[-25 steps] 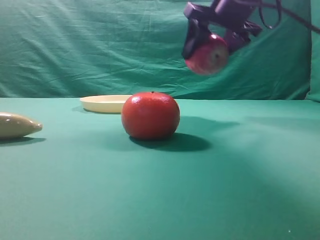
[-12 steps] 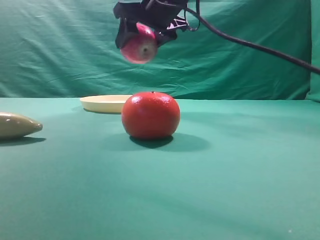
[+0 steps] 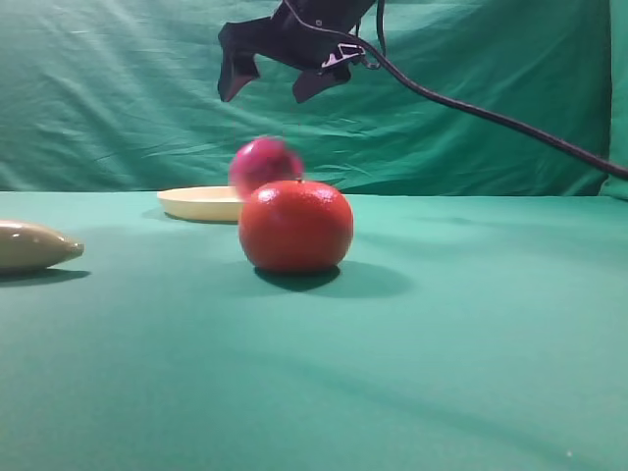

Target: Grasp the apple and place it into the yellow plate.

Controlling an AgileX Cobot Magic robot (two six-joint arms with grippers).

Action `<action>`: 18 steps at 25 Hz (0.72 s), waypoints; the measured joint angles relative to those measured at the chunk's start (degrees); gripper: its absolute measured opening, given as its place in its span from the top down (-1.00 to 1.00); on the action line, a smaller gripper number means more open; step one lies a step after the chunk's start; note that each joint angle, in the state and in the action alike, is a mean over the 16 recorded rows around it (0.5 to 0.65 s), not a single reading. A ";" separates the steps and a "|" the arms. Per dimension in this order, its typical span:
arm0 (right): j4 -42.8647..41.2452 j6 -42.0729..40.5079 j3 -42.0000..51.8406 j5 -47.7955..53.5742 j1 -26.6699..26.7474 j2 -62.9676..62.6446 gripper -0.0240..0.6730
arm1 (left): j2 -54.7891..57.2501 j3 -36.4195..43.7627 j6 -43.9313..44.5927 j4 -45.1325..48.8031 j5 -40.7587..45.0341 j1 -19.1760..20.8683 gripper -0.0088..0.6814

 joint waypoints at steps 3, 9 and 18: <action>-1.37 0.11 -0.01 4.47 -0.58 -3.50 -0.32 | 0.00 0.00 0.00 0.00 0.00 0.00 0.52; -5.43 2.63 -0.09 16.24 -2.35 -12.90 0.40 | 0.00 0.00 0.00 0.00 0.00 0.00 0.52; -10.29 9.54 -0.22 33.06 -4.65 -26.83 0.92 | 0.00 0.00 0.00 0.00 0.00 0.00 0.52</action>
